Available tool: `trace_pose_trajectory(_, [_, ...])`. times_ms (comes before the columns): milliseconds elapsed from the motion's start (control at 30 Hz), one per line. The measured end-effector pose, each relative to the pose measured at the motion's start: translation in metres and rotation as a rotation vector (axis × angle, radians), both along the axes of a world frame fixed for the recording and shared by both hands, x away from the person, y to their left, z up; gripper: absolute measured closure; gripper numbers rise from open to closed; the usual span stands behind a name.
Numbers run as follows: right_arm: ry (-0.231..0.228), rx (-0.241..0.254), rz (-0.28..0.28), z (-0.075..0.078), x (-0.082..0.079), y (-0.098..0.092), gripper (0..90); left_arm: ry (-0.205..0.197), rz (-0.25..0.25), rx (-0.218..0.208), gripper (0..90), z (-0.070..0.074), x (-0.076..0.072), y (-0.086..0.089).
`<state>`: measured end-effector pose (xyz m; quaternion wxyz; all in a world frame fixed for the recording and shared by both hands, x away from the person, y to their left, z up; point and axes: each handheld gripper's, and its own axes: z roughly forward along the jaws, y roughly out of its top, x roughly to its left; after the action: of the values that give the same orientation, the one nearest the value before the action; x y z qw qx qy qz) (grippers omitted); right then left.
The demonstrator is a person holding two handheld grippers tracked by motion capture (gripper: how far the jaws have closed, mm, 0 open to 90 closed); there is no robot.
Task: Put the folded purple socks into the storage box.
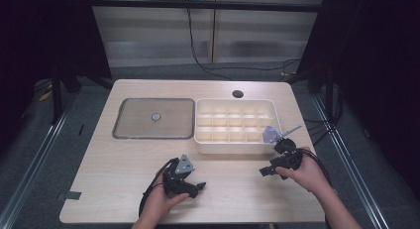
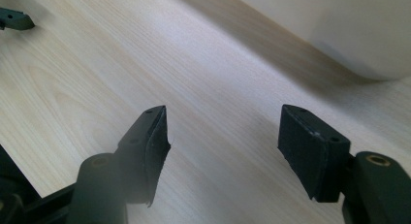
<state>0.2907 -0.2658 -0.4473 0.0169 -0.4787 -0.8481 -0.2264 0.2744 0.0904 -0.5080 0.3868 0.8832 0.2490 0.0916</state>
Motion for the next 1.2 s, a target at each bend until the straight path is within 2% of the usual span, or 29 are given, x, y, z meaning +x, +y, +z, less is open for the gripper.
trace_pose_trajectory(333, [-0.009,0.036,0.008,-0.013,-0.007,0.006,34.6,0.000,0.000,0.000,18.8,0.000,0.000,0.000])
trace_pose_trajectory(733, [-0.019,0.049,0.020,-0.027,-0.011,0.012,33.7,0.000,0.000,-0.001,18.8,0.000,0.000,0.000])
trace_pose_trajectory(1000, [-0.054,0.058,0.030,-0.032,-0.015,0.014,33.0,0.000,0.000,0.000,18.8,0.000,0.000,0.000])
trace_pose_trajectory(1200, [-0.111,0.056,0.048,-0.034,-0.019,0.014,32.5,0.000,0.000,0.000,18.8,0.000,0.000,0.000])
